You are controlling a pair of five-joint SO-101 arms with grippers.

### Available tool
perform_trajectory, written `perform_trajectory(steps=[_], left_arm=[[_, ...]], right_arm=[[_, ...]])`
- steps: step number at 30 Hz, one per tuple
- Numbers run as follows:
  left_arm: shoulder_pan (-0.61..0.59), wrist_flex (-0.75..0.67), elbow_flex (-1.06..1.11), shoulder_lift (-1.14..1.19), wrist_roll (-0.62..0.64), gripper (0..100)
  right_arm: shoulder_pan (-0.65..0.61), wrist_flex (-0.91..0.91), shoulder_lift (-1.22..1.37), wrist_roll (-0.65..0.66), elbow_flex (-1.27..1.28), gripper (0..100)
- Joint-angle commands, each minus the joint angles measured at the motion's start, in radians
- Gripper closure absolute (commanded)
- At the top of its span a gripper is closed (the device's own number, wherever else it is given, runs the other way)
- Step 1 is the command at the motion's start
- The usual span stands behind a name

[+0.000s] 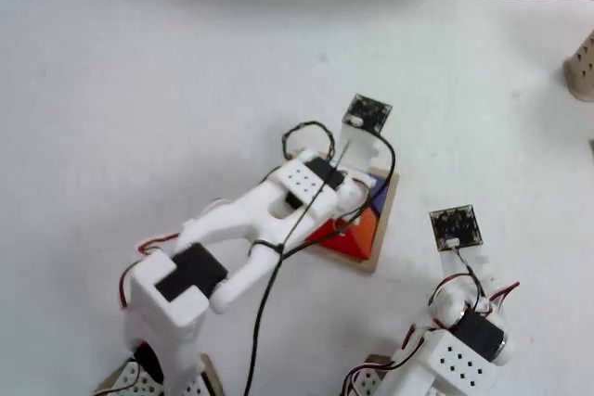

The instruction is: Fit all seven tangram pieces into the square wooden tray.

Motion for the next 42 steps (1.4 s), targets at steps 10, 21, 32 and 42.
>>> perform_trajectory(steps=[10, 21, 32, 42], left_arm=[[0.035, 0.060, -0.086, 0.004, -0.006, 98], [-0.173, 0.172, 0.110, -0.409, -0.204, 97], [-0.427, -0.130, 0.523, -0.704, -0.345, 97], [-0.506, -0.264, 0.634, -0.736, -0.342, 97]], right_arm=[[-0.005, -0.013, -0.013, 0.003, -0.006, 98.1], [-0.071, -0.059, -0.005, -0.040, -0.041, 98.1], [-0.403, 0.065, 0.306, -0.301, -0.555, 98.1], [-0.754, -0.174, 0.918, -0.631, -0.709, 98.1]])
